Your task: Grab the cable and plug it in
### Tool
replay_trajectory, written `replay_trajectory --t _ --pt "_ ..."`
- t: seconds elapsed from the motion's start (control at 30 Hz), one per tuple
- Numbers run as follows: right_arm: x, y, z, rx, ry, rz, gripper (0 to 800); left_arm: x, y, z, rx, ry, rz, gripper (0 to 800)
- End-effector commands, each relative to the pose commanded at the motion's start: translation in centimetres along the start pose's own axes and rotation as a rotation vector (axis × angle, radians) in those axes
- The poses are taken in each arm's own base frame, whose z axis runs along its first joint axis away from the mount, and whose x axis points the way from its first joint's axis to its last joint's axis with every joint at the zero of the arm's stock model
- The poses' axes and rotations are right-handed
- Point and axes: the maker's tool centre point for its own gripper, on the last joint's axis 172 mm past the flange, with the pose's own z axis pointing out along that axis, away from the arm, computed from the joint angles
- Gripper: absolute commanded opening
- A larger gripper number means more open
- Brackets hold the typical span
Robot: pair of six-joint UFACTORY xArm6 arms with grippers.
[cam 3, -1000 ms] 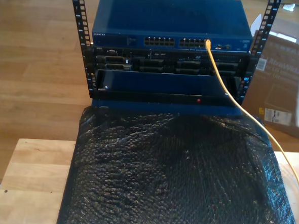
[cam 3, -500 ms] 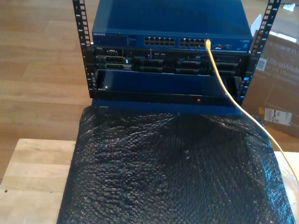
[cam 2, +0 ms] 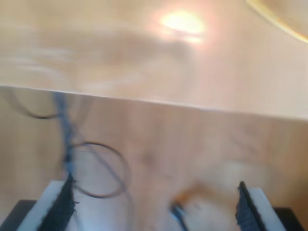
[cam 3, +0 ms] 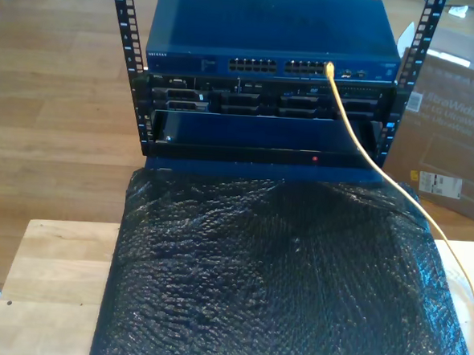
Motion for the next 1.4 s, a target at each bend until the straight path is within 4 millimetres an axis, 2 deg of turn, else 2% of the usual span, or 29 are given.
replay_trajectory --t 0.07,0.3,0.57,0.8,0.87,1.03,1.13,1.23,1.4 --pt "0.1 -1.3 0.4 0.005 0.017 0.010 798 0.0 0.0 0.0 0.000 0.000 0.000 800" --pt "1.8 -5.2 3.8 0.004 0.104 0.015 798 0.0 0.0 0.0 0.000 0.000 0.000 800" --pt "4.3 -7.3 7.1 -0.001 0.190 0.016 798 0.0 0.0 0.0 0.000 0.000 0.000 800" --pt "3.8 -7.6 8.3 -0.020 0.117 -0.031 798 0.0 0.0 0.0 0.000 0.000 0.000 800" --pt "4.5 -7.8 9.2 -0.019 0.128 -0.036 798 0.0 0.0 0.0 -0.001 0.000 0.001 800" --pt "4.8 -8.5 10.5 -0.029 0.127 -0.003 798 0.0 0.0 0.0 -0.001 0.000 0.001 800" --pt "5.6 -9.2 12.0 -0.037 0.139 0.024 798 0.0 0.0 0.0 -0.001 -0.002 0.001 800" --pt "5.4 -9.9 13.2 -0.050 0.110 0.075 798 0.0 0.0 0.0 -0.001 0.000 0.001 800" --pt "5.4 -9.9 14.3 -0.053 0.086 0.074 799 0.0 0.0 0.0 0.000 -0.002 0.000 800"
